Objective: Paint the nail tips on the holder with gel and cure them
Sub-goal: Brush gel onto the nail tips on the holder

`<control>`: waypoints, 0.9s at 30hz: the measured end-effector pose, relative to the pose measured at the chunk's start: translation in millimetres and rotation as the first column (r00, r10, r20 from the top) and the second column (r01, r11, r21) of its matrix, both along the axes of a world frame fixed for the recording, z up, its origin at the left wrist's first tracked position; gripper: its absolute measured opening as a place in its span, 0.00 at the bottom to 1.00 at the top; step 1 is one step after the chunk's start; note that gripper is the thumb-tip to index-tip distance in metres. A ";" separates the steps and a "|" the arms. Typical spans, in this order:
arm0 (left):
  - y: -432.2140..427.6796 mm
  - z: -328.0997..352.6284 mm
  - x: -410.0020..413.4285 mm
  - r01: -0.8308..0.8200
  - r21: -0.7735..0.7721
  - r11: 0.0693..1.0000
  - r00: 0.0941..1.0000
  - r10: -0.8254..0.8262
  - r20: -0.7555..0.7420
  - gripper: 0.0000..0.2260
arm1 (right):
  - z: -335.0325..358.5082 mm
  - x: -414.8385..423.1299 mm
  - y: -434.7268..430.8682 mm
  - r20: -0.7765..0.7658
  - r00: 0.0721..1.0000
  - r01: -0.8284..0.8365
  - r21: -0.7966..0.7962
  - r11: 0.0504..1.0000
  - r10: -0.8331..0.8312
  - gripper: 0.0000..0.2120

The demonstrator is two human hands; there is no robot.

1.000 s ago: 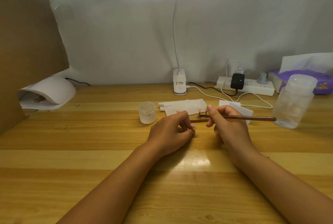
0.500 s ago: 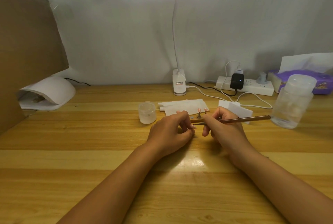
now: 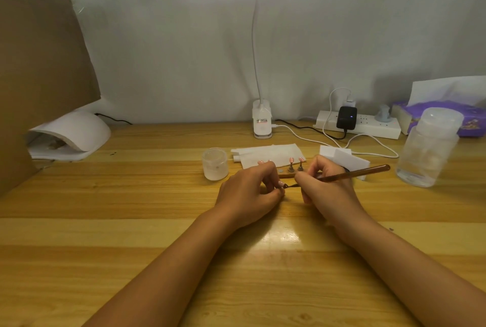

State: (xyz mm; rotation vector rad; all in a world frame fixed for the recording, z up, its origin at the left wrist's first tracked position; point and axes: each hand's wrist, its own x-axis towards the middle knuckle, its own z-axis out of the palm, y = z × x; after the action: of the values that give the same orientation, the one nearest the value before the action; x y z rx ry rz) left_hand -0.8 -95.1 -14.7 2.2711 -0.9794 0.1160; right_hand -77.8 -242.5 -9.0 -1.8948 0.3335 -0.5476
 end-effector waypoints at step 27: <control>0.1 -2.5 1.1 0.020 -0.074 0.997 0.999 -0.018 0.027 0.07 | -0.9 0.3 -2.7 0.123 0.989 0.070 0.100 0.993 -0.082 0.09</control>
State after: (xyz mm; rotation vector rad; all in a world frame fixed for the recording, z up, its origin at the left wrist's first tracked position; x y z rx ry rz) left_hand 0.3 -95.0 -17.2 2.1973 -0.9935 0.1716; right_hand -77.5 -245.2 -9.9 -1.7518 0.3434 -0.6882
